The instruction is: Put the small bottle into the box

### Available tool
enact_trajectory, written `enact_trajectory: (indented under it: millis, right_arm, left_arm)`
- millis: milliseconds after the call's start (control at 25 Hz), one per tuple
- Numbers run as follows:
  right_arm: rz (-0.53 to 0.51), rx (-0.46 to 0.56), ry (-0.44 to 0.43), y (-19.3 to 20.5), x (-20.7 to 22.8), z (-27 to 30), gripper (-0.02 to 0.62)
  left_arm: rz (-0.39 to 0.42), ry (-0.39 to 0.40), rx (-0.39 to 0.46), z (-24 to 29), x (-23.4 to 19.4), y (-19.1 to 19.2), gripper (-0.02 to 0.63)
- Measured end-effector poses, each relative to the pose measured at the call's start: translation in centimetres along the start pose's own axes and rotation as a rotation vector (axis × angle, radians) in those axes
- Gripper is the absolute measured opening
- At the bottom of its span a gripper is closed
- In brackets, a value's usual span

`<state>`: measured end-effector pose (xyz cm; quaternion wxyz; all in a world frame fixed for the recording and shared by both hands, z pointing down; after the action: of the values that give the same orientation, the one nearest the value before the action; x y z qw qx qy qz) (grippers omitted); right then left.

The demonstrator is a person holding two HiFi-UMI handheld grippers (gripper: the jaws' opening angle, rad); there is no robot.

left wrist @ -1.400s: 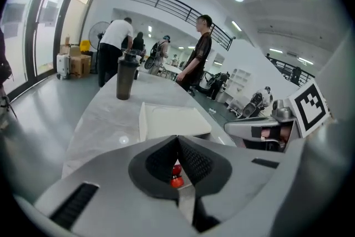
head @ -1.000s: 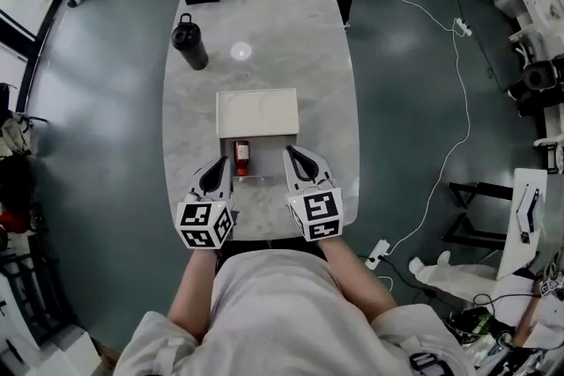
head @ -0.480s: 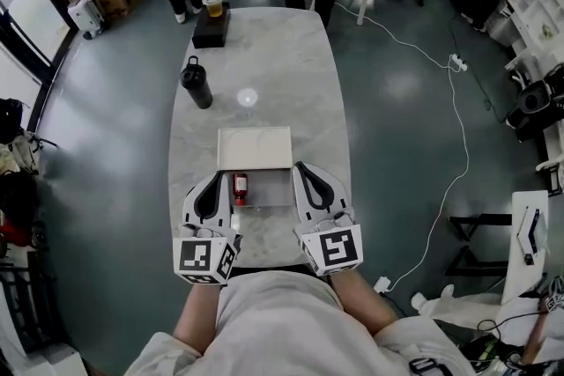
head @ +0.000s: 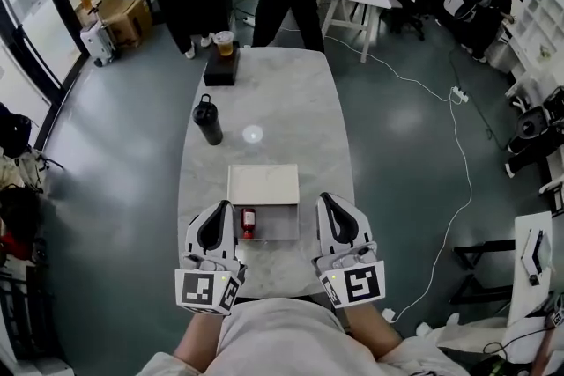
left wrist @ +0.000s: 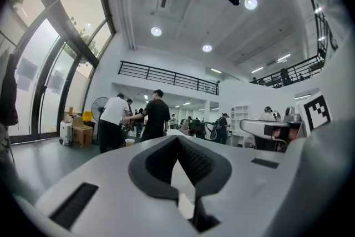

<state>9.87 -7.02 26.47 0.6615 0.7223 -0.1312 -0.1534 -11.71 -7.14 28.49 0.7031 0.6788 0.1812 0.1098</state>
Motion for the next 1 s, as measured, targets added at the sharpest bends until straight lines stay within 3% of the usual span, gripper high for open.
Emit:
enact_trajectory:
  millis: [1000]
  right_arm:
    - [0.015,-0.047,-0.040,2.0,-1.3,0.9,0.025]
  left_arm:
    - [0.017,0.012,-0.031,1.0,0.1,1.7,0.023]
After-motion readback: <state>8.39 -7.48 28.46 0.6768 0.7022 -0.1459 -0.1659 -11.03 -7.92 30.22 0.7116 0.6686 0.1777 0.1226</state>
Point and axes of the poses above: the fingertips, and each gripper's own axes: z forward along the fingers, x to its right, y out of its underside, the point moved 6 cm from there along -z, backward along the fingers, and after that the axes turned 2 degrees about y, right-handed, at the moved point
